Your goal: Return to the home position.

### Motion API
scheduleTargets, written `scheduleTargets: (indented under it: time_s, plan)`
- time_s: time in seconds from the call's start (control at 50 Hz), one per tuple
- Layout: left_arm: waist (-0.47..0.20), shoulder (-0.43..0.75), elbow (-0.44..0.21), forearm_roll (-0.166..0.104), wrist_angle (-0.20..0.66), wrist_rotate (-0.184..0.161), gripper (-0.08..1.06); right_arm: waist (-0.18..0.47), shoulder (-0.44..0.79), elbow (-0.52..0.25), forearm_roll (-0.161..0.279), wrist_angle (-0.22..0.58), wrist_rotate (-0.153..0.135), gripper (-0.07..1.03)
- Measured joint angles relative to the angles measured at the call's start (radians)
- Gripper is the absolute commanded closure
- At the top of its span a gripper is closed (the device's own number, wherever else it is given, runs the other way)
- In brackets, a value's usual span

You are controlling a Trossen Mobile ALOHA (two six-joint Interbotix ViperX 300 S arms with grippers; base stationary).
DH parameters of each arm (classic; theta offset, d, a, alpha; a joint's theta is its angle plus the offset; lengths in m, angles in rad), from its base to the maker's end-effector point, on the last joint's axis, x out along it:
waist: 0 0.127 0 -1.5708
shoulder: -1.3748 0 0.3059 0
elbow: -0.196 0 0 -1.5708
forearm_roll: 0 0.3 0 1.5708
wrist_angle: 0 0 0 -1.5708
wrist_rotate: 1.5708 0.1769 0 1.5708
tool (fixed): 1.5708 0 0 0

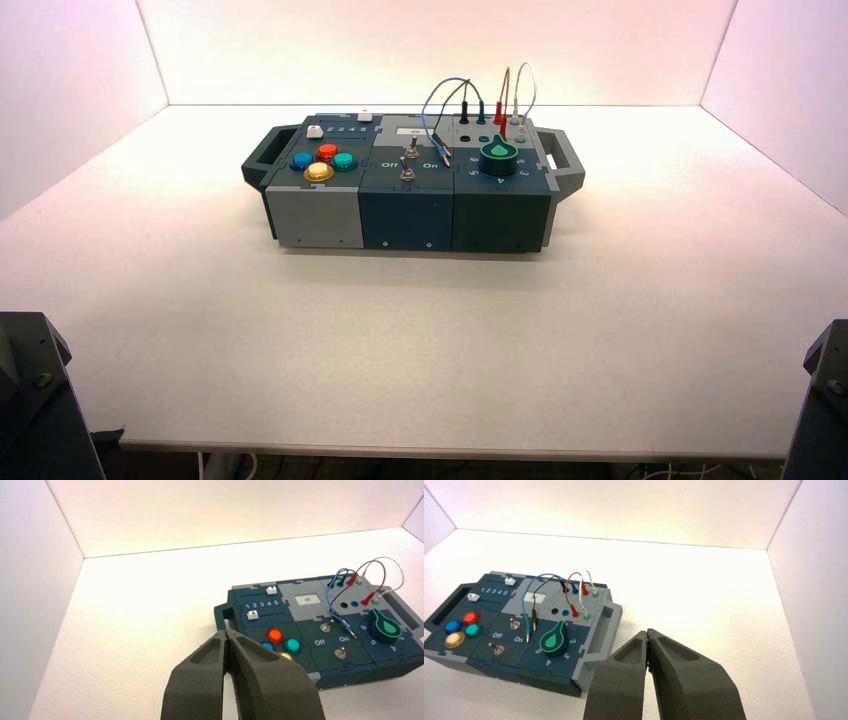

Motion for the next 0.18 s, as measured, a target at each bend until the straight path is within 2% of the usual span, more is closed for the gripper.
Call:
scheduleTargets:
  time_s: [0.18]
  plan:
    - [0.000, 0.002, 0.000, 0.000, 0.002, -0.002, 1.01, 0.000, 0.014, 0.002, 0.000, -0.008, 0.000, 0.98]
